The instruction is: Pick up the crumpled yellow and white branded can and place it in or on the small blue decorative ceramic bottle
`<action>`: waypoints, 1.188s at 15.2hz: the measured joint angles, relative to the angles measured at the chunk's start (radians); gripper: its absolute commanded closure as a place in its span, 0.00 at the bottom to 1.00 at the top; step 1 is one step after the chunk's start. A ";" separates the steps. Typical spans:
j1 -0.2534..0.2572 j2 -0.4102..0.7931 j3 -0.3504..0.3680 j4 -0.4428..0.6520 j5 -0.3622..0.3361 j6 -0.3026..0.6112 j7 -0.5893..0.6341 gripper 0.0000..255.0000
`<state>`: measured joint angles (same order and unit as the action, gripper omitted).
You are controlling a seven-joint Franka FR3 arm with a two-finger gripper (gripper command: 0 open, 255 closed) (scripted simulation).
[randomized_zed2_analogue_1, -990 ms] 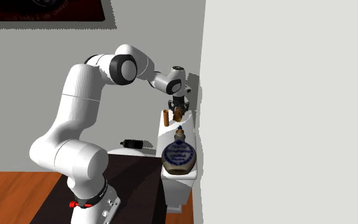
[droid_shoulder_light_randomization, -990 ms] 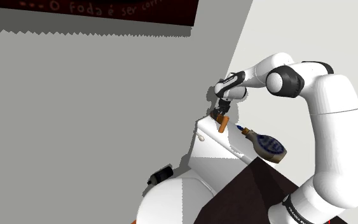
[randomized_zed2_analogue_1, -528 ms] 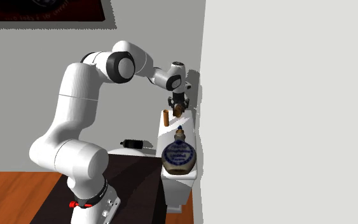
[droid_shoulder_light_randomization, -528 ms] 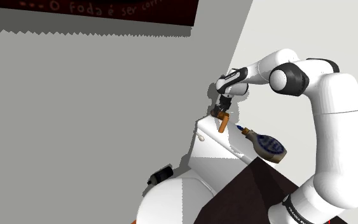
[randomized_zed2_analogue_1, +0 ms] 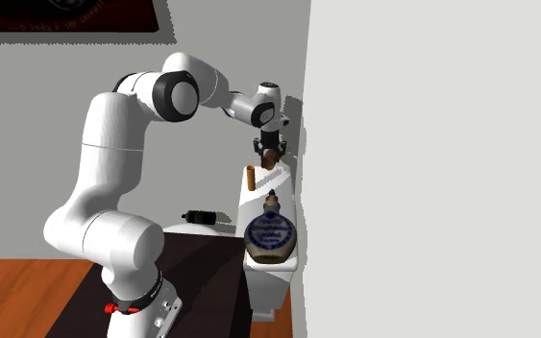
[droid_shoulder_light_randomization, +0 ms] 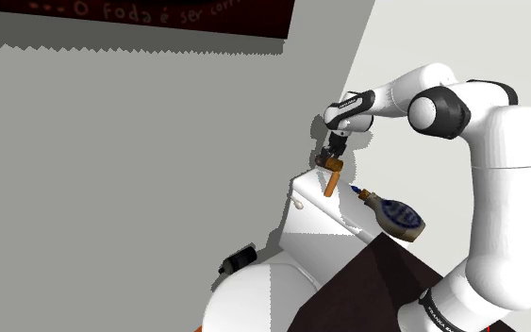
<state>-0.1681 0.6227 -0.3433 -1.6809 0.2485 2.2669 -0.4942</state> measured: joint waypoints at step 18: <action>0.024 -0.183 -0.047 -0.061 -0.063 -0.116 0.009 1.00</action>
<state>-0.1440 0.4392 -0.3903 -1.7424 0.1851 2.1513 -0.4848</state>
